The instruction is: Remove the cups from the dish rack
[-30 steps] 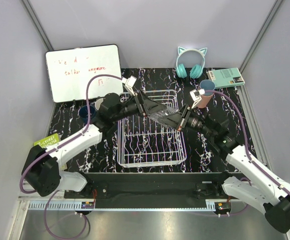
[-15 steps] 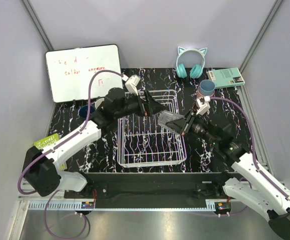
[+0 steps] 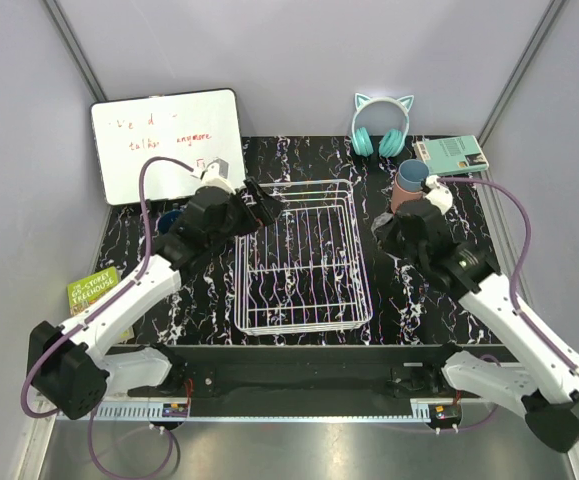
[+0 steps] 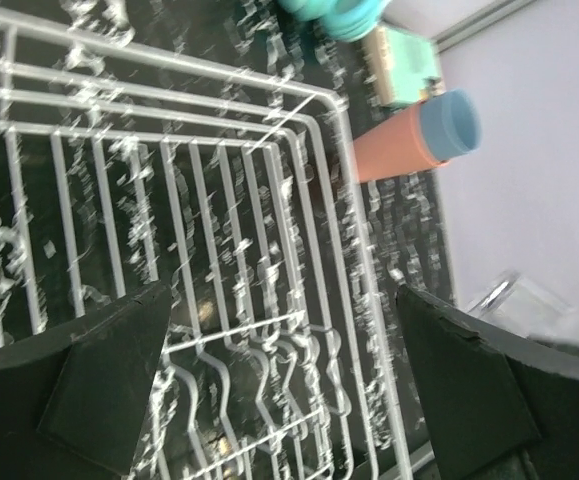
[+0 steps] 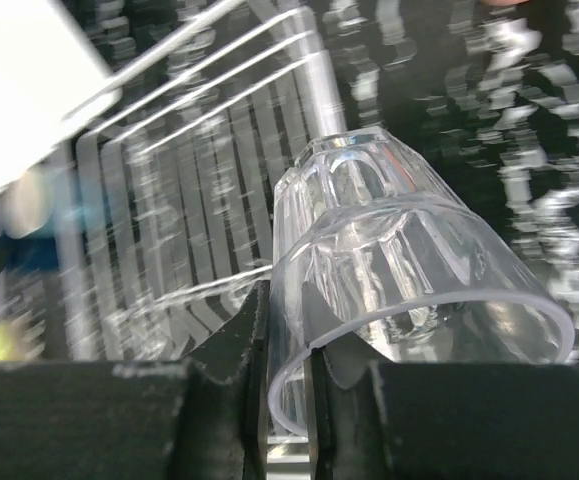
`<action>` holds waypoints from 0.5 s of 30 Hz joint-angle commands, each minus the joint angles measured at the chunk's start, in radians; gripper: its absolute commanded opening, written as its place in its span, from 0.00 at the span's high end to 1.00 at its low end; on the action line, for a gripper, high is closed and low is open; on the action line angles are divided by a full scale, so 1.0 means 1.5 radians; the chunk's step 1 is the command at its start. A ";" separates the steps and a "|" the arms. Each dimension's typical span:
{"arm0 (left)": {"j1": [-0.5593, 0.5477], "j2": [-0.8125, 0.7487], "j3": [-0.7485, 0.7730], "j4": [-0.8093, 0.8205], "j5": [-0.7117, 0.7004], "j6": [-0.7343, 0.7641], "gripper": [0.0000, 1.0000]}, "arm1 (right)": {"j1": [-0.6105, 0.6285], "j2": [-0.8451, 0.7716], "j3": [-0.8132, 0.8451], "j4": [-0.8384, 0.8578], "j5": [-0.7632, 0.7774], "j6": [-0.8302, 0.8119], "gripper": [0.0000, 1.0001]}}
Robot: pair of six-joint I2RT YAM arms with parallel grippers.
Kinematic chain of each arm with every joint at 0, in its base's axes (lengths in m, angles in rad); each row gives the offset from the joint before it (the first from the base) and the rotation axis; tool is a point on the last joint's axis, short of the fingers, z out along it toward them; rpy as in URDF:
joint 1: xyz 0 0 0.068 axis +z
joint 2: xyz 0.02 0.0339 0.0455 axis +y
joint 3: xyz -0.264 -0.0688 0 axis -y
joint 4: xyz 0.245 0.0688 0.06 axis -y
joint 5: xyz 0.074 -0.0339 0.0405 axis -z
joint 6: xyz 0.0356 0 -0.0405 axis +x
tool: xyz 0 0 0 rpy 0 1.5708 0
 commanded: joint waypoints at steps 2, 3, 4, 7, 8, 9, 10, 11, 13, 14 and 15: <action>-0.030 -0.026 -0.020 -0.081 -0.082 0.004 0.01 | -0.019 0.122 0.097 -0.109 0.188 -0.023 1.00; -0.032 -0.033 -0.027 -0.090 -0.087 0.004 0.01 | -0.028 0.141 0.117 -0.112 0.196 -0.024 1.00; -0.033 -0.036 -0.029 -0.099 -0.087 0.004 0.01 | -0.038 0.178 0.125 -0.119 0.195 -0.025 1.00; -0.035 -0.055 -0.042 -0.123 -0.091 0.007 0.01 | -0.095 0.239 0.142 -0.122 0.166 -0.029 1.00; -0.035 -0.060 -0.045 -0.131 -0.091 0.009 0.01 | -0.108 0.254 0.143 -0.120 0.158 -0.029 1.00; -0.036 -0.068 -0.048 -0.135 -0.090 0.011 0.01 | -0.139 0.266 0.146 -0.119 0.139 -0.030 1.00; -0.036 -0.072 -0.053 -0.137 -0.091 0.012 0.01 | -0.154 0.293 0.148 -0.119 0.128 -0.033 1.00; -0.036 -0.075 -0.055 -0.140 -0.090 0.013 0.01 | -0.167 0.307 0.151 -0.118 0.116 -0.034 1.00; -0.036 -0.081 -0.060 -0.147 -0.090 0.014 0.01 | -0.204 0.348 0.161 -0.118 0.070 -0.041 1.00; -0.036 -0.082 -0.061 -0.148 -0.090 0.014 0.01 | -0.215 0.361 0.166 -0.118 0.035 -0.042 1.00; -0.036 -0.080 -0.063 -0.149 -0.089 0.014 0.01 | -0.222 0.374 0.179 -0.120 0.021 -0.043 1.00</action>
